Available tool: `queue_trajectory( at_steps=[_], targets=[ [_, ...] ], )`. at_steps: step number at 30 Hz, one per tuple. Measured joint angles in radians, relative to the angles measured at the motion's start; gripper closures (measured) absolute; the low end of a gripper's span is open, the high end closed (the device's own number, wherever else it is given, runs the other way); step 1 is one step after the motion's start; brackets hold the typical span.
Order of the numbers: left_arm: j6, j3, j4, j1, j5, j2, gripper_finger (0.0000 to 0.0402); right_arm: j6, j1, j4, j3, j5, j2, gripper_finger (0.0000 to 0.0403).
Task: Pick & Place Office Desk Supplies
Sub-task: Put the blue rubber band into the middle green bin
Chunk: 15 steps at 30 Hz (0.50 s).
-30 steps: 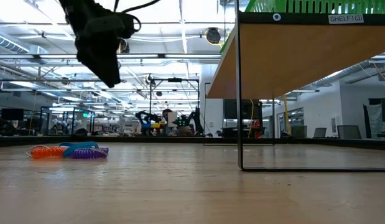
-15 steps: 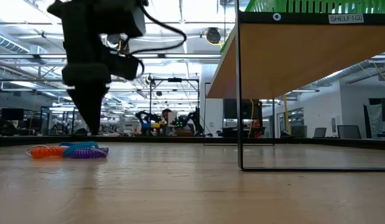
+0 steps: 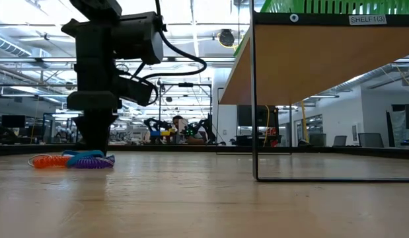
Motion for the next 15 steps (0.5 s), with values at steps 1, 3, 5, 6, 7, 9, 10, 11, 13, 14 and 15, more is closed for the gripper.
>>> queue_trajectory(
  at_steps=[1,3,5,6,7,9,10,11,13,14,15],
  targets=[
    [0.000,0.000,0.003,0.003,0.001,0.000,0.0191,0.000,0.000,0.000,0.000,0.000,0.000,0.0233],
    [0.002,0.000,0.007,0.008,0.007,0.001,0.0216,0.000,0.000,0.000,0.000,0.000,0.000,0.0234],
    [0.006,0.000,0.009,0.014,0.014,0.001,0.0247,0.000,0.000,0.000,0.000,0.000,0.000,0.0234],
    [0.015,0.000,0.014,0.017,0.022,0.001,0.0264,-0.001,0.000,0.000,0.000,0.000,0.000,0.0234],
    [0.024,0.000,0.023,0.019,0.028,0.003,0.0280,-0.001,0.000,0.000,0.000,0.000,0.000,0.0234],
    [0.037,0.001,0.052,0.023,0.033,0.011,0.0311,-0.002,0.000,-0.001,0.000,0.000,0.000,0.0235],
    [0.044,0.001,0.055,0.025,0.036,0.011,0.0326,-0.002,0.000,-0.001,0.000,0.000,0.000,0.0236],
    [0.053,0.001,0.059,0.028,0.039,0.011,0.0339,-0.002,0.000,-0.001,0.000,0.000,0.000,0.0236],
    [0.069,0.001,0.066,0.034,0.048,0.019,0.0367,-0.002,0.000,-0.004,0.000,0.000,0.000,0.0236],
    [0.076,0.002,0.067,0.037,0.052,0.019,0.0381,-0.002,0.000,-0.005,0.000,0.000,0.000,0.0236],
    [0.078,0.002,0.067,0.040,0.054,0.019,0.0390,0.000,0.000,-0.005,0.000,0.000,0.000,0.0236]
  ],
)
